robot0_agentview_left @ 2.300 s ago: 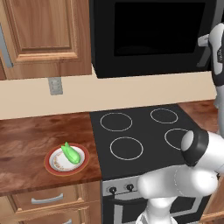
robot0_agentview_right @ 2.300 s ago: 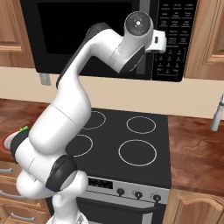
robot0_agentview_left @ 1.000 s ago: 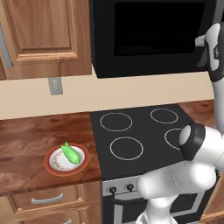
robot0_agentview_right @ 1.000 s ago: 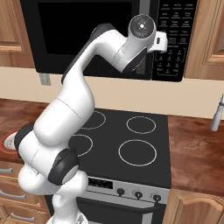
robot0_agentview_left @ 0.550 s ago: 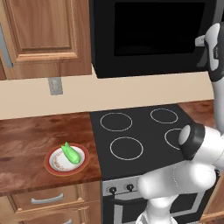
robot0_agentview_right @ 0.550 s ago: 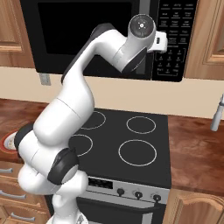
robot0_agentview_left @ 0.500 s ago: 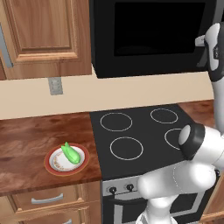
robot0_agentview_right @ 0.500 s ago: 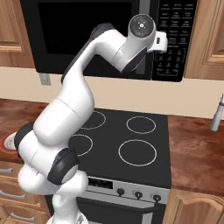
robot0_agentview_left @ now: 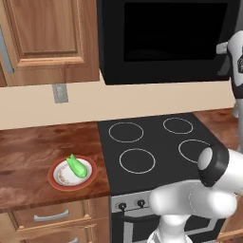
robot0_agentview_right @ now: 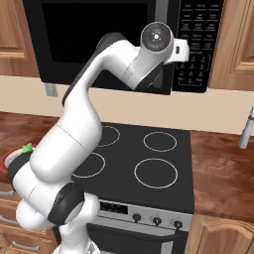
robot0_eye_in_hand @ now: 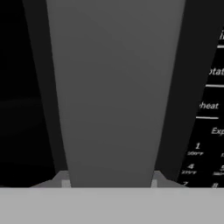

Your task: Pick the corn from the counter and place it in the microwave. Then turn on the microwave.

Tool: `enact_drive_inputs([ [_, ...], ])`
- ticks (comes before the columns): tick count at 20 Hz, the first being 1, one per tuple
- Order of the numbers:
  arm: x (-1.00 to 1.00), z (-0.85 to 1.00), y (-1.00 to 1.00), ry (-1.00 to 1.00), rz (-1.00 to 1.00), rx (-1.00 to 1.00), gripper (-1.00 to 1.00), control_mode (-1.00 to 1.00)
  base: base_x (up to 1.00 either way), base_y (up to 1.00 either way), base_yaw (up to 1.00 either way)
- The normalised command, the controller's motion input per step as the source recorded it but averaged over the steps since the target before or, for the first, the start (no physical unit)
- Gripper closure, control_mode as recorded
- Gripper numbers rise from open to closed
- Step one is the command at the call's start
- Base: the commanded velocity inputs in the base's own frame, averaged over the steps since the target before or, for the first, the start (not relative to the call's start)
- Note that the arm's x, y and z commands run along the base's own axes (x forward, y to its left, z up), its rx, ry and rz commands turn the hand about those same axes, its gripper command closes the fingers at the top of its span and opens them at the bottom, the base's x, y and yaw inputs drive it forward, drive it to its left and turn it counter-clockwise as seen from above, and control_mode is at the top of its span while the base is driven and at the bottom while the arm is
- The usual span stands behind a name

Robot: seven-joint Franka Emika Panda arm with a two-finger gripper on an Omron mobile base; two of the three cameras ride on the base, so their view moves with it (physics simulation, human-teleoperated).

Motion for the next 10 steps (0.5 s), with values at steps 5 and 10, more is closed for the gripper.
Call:
enact_drive_inputs([
  [5,-0.53,0.10,0.09,-0.10,-0.15,-0.06,1.00,-1.00,0.00,0.00,0.00],
  [10,-0.47,0.17,0.24,-0.07,-0.23,-0.06,1.00,-1.00,0.00,0.00,0.00],
])
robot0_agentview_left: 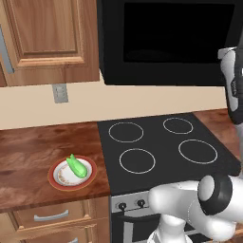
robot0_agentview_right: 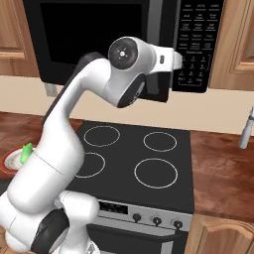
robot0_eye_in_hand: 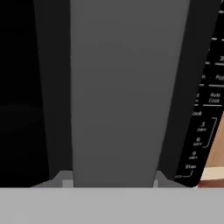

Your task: Pick the corn from the counter and place it in the microwave. Then turn on the microwave.

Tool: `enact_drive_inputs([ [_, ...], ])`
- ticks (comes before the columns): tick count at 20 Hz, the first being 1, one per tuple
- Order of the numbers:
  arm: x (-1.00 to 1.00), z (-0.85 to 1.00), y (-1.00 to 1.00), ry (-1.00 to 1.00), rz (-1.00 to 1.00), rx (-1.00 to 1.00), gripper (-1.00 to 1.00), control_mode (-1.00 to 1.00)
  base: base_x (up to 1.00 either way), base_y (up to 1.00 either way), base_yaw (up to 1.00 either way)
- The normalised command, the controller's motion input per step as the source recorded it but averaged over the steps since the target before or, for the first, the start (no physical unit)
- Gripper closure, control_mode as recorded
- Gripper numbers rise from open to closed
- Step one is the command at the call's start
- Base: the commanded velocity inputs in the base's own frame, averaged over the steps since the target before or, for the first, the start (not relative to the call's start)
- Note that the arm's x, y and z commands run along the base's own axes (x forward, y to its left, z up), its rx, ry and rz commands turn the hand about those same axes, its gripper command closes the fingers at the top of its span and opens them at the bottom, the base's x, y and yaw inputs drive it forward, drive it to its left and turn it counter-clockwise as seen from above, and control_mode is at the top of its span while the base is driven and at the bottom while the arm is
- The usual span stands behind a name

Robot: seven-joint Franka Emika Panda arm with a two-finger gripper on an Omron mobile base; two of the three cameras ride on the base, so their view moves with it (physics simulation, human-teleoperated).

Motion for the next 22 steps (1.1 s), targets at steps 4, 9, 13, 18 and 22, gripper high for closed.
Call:
enact_drive_inputs([
  [4,-0.47,0.21,0.22,-0.04,-0.25,-0.05,1.00,-1.00,0.00,0.00,0.00],
  [9,-0.51,0.21,0.13,-0.04,-0.24,-0.03,1.00,-1.00,0.00,0.00,0.00],
  [13,-0.56,0.22,0.02,-0.03,-0.22,-0.02,1.00,-1.00,0.00,0.00,0.00],
  [18,-0.60,0.27,0.00,-0.05,-0.19,0.00,1.00,-1.00,0.00,0.00,0.00],
  [22,-0.60,0.33,0.00,-0.06,-0.18,0.00,1.00,-1.00,0.00,0.00,0.00],
])
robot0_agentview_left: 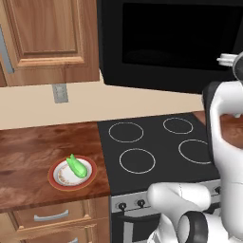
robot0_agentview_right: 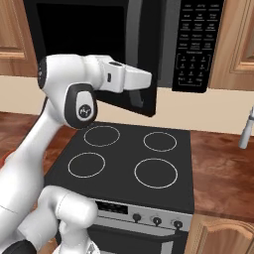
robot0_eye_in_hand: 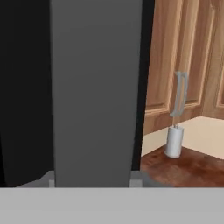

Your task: Pick the corn from the counter and place it in the microwave. Then turn on the microwave.

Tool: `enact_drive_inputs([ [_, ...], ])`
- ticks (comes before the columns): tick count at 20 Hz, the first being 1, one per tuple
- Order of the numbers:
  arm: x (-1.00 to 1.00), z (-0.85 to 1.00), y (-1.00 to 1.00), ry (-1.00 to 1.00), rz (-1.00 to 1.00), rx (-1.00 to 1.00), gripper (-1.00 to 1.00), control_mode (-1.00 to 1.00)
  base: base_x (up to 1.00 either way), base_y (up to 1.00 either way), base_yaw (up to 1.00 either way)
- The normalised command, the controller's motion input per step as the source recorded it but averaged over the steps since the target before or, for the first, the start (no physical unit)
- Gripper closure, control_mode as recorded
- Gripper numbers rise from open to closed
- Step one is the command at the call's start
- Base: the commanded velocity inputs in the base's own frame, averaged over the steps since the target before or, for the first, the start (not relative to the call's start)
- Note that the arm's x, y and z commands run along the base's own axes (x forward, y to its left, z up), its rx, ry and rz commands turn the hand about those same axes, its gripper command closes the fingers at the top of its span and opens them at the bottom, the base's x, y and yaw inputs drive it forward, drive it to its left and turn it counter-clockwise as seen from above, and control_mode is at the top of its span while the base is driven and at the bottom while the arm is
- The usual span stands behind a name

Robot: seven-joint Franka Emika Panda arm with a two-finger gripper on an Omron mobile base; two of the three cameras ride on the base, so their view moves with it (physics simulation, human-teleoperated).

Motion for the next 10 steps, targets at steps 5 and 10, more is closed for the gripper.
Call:
enact_drive_inputs([
  [5,-0.63,0.38,0.01,-0.07,-0.16,0.00,1.00,-1.00,0.00,0.00,0.00],
  [10,-0.67,0.43,0.00,-0.07,-0.14,0.00,1.00,-1.00,0.00,0.00,0.00],
])
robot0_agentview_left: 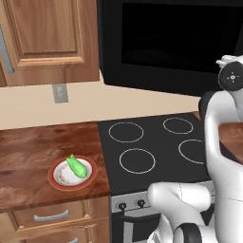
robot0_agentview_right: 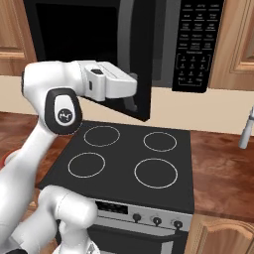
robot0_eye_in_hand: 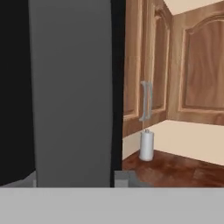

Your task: Pick the corn from the counter and place it in the microwave. Then turn on the microwave.

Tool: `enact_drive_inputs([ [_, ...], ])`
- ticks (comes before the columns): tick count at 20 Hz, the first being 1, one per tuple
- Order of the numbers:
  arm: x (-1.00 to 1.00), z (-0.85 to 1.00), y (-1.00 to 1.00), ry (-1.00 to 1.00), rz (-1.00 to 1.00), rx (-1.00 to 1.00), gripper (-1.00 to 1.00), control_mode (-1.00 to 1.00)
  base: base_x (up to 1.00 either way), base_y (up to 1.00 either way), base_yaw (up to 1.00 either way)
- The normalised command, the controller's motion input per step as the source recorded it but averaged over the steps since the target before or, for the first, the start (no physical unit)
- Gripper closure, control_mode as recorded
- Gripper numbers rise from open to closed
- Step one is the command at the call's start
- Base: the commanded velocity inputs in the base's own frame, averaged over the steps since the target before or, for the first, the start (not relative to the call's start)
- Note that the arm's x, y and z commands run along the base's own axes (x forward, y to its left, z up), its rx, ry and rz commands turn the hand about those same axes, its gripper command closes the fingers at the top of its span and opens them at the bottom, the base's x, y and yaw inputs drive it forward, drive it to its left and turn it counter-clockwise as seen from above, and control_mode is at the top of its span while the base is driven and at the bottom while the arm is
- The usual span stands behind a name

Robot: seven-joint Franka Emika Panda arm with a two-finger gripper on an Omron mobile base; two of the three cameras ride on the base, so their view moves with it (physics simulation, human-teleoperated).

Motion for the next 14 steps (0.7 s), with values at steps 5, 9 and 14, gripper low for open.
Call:
enact_drive_inputs([
  [5,-0.66,0.47,0.00,-0.05,-0.10,0.01,1.00,-1.00,0.00,0.00,0.00],
  [9,-0.67,0.32,0.05,-0.07,-0.08,0.01,1.00,-1.00,0.00,0.00,0.00],
  [14,-0.80,0.10,0.12,-0.08,-0.06,0.00,1.00,-1.00,0.00,0.00,0.00],
])
